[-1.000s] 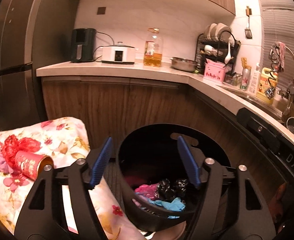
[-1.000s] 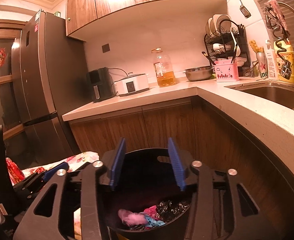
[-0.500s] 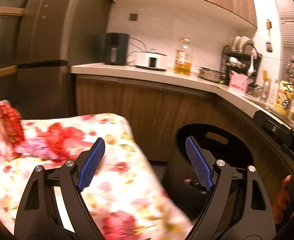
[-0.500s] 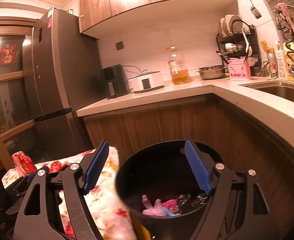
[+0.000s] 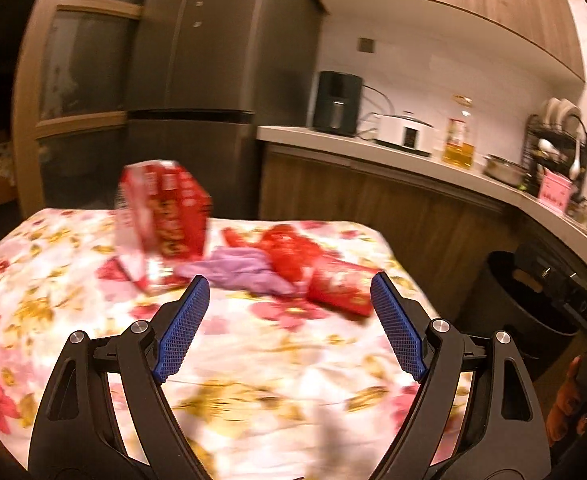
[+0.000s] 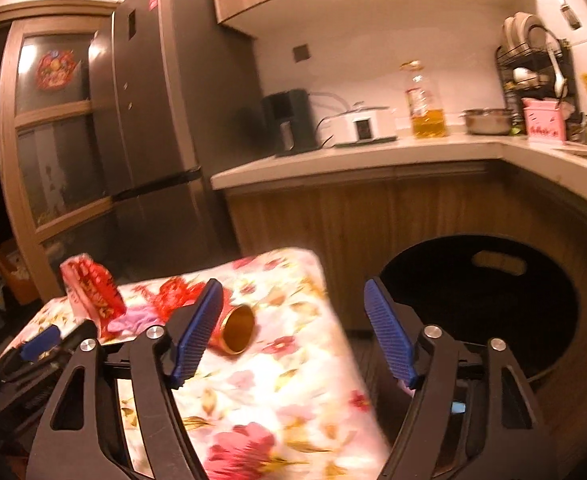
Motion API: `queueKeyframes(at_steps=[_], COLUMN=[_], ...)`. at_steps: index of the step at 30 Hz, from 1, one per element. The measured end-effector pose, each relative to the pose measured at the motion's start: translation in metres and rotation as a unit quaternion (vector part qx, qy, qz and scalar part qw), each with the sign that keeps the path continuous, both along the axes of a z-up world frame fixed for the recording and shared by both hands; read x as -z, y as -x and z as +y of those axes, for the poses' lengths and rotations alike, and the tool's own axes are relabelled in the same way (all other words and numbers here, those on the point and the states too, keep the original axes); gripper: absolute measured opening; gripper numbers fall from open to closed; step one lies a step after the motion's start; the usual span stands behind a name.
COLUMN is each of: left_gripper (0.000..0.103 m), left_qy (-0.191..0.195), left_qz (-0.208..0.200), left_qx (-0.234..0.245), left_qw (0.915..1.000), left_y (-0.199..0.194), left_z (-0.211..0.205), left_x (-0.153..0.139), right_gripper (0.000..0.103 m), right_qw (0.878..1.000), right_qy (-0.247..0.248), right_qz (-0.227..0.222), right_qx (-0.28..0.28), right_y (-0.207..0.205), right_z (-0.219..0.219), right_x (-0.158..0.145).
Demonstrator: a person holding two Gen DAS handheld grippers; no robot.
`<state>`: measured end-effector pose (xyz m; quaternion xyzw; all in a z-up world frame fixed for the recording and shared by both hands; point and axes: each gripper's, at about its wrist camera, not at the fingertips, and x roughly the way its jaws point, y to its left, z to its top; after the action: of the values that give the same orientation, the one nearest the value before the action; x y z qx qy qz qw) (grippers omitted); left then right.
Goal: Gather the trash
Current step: 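Move both open tools back toward the remaining trash on the table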
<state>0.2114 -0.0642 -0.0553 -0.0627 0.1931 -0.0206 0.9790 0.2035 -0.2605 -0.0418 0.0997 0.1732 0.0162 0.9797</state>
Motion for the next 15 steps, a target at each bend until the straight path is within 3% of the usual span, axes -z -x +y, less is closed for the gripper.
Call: queueKeyframes(at_steps=[15], left_gripper=[0.081], left_qy=[0.007], left_qz=[-0.016], left_qx=[-0.057], left_qw=[0.9982], left_y=[-0.01], left_z=[0.058], left_x=[0.002], right_gripper=[0.058], right_qw=[0.997], right_qy=[0.002], right_qz=[0.064], right_qx=[-0.045], right_y=[-0.075], right_z=[0.048], right_x=[0.048])
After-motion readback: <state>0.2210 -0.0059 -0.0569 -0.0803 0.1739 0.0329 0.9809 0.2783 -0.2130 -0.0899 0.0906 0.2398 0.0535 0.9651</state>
